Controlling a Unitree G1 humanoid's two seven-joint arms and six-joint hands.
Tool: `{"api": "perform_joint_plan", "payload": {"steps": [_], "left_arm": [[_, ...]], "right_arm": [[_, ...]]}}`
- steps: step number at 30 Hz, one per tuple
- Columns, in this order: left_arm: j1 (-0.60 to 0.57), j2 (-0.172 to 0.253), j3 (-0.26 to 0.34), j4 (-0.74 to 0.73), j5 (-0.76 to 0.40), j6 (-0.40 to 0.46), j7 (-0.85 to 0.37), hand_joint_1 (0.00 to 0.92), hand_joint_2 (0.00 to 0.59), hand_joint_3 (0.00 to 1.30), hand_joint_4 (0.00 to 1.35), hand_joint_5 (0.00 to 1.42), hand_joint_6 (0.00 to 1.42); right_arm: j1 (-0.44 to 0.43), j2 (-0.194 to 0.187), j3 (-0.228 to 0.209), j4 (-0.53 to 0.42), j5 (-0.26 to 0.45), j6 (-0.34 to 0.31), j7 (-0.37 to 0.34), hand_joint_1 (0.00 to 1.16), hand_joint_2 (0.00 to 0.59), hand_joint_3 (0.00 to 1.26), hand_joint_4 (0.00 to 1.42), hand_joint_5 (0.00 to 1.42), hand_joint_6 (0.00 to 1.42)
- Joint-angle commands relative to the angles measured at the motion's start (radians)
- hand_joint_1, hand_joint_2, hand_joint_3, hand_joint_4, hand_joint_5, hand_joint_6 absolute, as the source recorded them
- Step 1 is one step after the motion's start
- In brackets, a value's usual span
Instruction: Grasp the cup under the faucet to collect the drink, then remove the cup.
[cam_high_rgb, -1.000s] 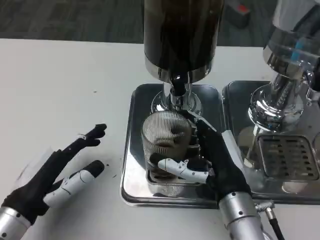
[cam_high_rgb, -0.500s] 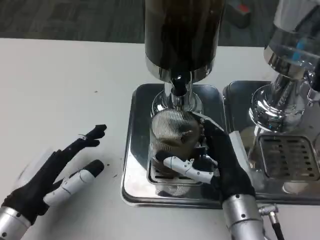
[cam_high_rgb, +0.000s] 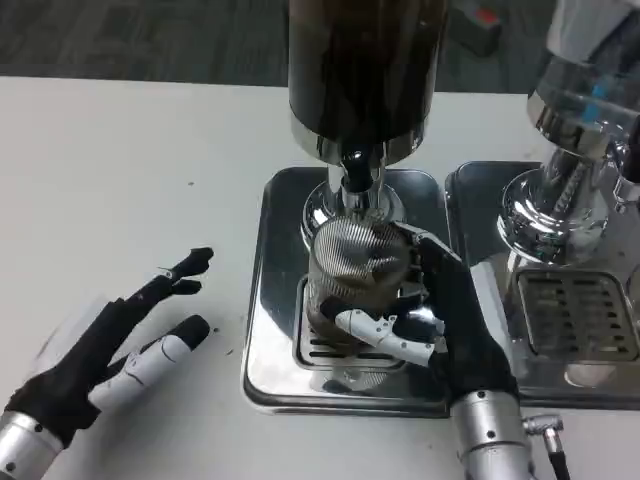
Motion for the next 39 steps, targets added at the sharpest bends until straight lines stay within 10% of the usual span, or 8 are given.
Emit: {"api": "perform_joint_plan", "payload": {"steps": [1,39], "left_arm": [[-0.011,-0.010,-0.009,0.013,-0.011,0.008,-0.008,0.000,0.142,0.13,0.11,0.18,0.06],[-0.051,-0.029,-0.014,0.060,-0.015,-0.004,-0.032,0.000,0.145,0.14,0.10,0.20,0.06]], "right_arm": [[0.007,0.028,0.000,-0.017,0.003,-0.027,-0.012,0.97,0.206,0.38,0.58,0.59,0.75],[0.050,-0.023,-0.003,-0.153,-0.105,0.018,-0.003,1.00,0.212,0.41,0.59,0.64,0.83]]}}
